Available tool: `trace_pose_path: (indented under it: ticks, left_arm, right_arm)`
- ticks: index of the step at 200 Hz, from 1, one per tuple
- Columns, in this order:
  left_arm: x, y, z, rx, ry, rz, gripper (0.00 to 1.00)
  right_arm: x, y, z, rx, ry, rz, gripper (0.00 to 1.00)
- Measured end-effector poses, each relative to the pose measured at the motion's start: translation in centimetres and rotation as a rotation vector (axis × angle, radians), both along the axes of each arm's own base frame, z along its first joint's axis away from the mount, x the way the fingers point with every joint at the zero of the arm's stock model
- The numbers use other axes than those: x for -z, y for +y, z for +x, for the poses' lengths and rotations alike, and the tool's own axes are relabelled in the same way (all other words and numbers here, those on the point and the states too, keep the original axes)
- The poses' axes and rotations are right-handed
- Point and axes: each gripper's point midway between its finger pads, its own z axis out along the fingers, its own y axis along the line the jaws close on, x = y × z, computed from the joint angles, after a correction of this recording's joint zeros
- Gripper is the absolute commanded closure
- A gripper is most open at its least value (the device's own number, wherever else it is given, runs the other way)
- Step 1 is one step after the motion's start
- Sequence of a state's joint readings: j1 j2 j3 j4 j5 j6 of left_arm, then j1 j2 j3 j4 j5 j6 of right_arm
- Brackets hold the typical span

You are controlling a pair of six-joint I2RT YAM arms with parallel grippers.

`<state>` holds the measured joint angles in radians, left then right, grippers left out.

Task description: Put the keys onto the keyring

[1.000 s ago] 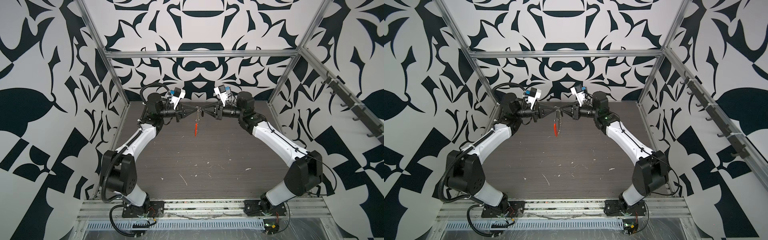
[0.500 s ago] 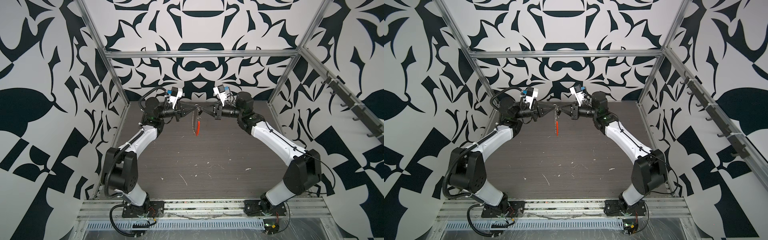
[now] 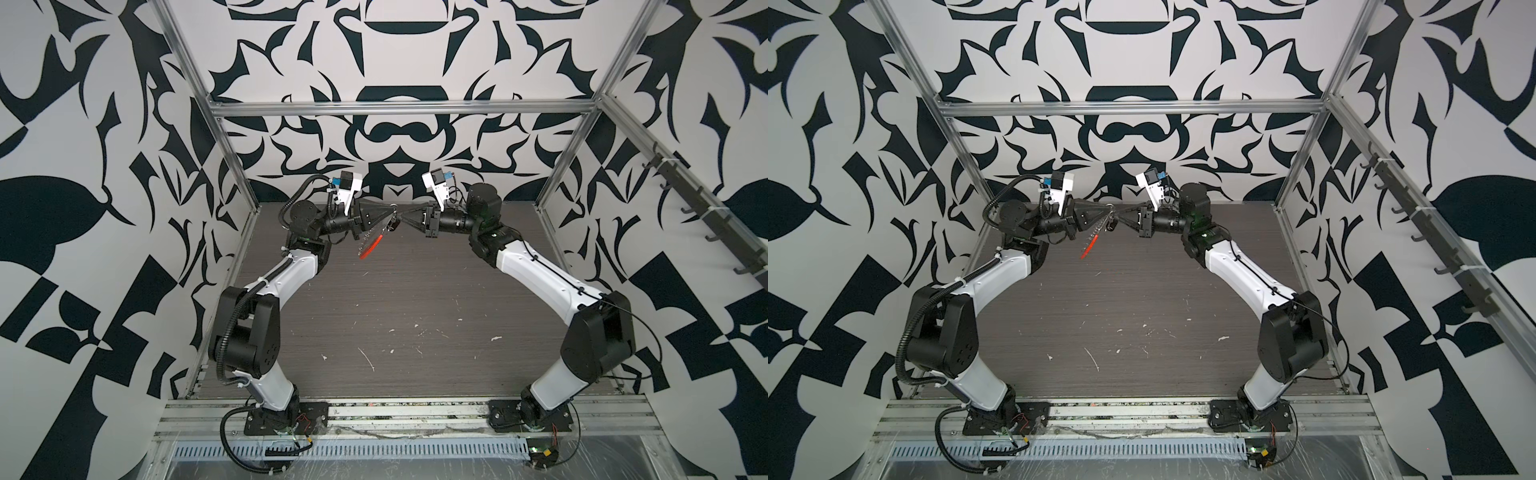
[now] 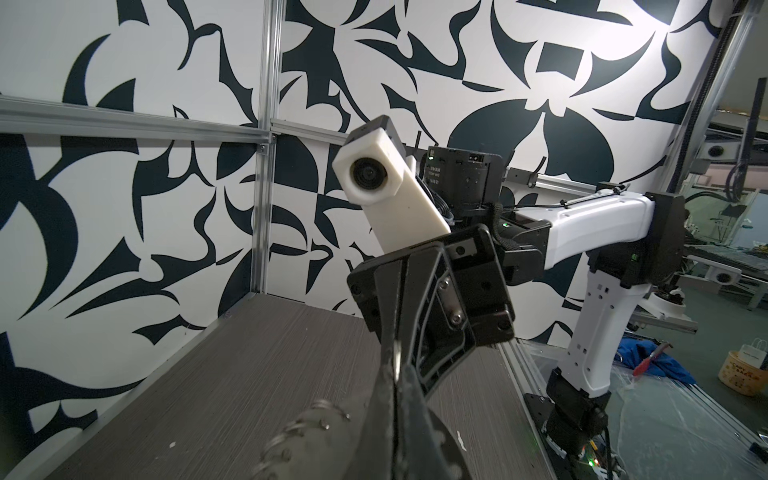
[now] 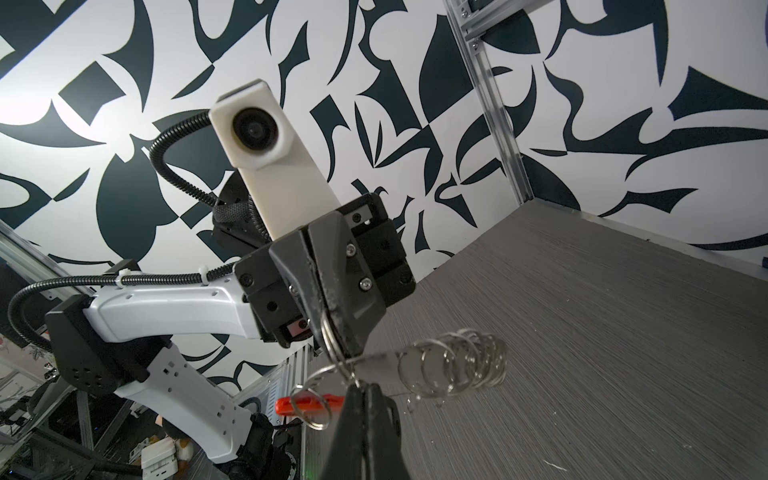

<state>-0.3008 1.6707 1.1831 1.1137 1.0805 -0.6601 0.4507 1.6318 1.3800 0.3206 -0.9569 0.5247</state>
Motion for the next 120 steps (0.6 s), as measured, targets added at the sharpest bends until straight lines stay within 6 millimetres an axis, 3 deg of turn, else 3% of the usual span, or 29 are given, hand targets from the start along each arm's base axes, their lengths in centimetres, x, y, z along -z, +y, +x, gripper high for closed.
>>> trace_pose_path:
  ticks: [21, 43, 77, 120]
  left_arm:
    - [-0.1, 0.0, -0.1, -0.002, -0.006, -0.012, 1.0]
    - [-0.3, -0.5, -0.6, 0.008, -0.021, -0.025, 1.0]
    - [-0.3, -1.0, -1.1, 0.022, -0.029, -0.031, 1.0]
    - [-0.1, -1.1, -1.5, 0.029, -0.029, -0.034, 1.0]
  right_arm:
    - [-0.1, 0.0, 0.1, 0.006, 0.005, -0.003, 0.83]
    - [1.3, -0.1, 0.2, 0.024, 0.05, -0.045, 0.72]
    - [2.8, -1.9, 0.8, 0.117, 0.083, -0.133, 0.65]
    - [-0.1, -4.9, -0.2, 0.221, -0.021, -0.171, 0.64]
